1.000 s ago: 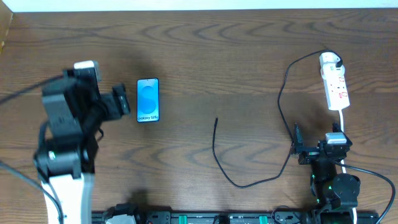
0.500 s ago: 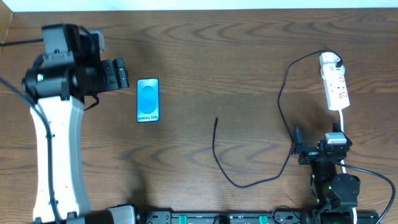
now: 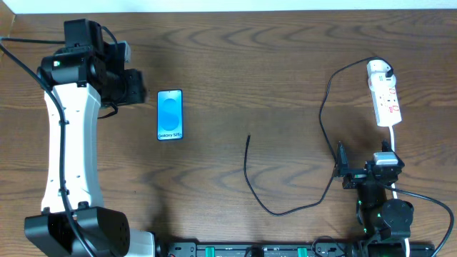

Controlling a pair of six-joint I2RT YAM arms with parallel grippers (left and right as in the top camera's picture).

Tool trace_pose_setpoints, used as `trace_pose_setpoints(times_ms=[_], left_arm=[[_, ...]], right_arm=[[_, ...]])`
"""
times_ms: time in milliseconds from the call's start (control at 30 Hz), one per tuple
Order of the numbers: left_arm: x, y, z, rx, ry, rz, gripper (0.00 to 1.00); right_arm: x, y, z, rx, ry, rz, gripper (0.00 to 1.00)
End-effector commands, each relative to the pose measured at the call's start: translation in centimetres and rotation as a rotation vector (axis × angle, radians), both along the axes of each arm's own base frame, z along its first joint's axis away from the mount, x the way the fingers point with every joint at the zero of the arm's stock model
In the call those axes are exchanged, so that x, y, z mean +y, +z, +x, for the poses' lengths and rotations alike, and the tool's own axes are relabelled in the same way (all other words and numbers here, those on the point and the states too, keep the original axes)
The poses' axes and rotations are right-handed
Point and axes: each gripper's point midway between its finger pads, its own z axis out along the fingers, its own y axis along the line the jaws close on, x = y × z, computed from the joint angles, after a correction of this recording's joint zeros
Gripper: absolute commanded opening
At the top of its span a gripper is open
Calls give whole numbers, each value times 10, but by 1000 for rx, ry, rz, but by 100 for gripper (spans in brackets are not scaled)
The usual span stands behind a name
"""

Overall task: Plug charger to phone and switch on socket
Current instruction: 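Move the left gripper forward over the blue phone and lower it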

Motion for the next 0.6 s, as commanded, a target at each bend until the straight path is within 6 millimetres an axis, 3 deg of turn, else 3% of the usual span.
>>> trace_pose_setpoints(times_ms=[0, 33, 367, 567], left_arm=[[-6, 9, 4, -32, -24, -30, 51], [-6, 9, 4, -32, -24, -31, 98], [-9, -3, 7, 29, -23, 56, 98], [-19, -36, 18, 125, -22, 70, 98]], right_arm=[[-3, -1, 0, 3, -16, 13, 99], [-3, -1, 0, 3, -16, 13, 99], [-3, -1, 0, 3, -16, 13, 99], [-3, -1, 0, 3, -16, 13, 99]])
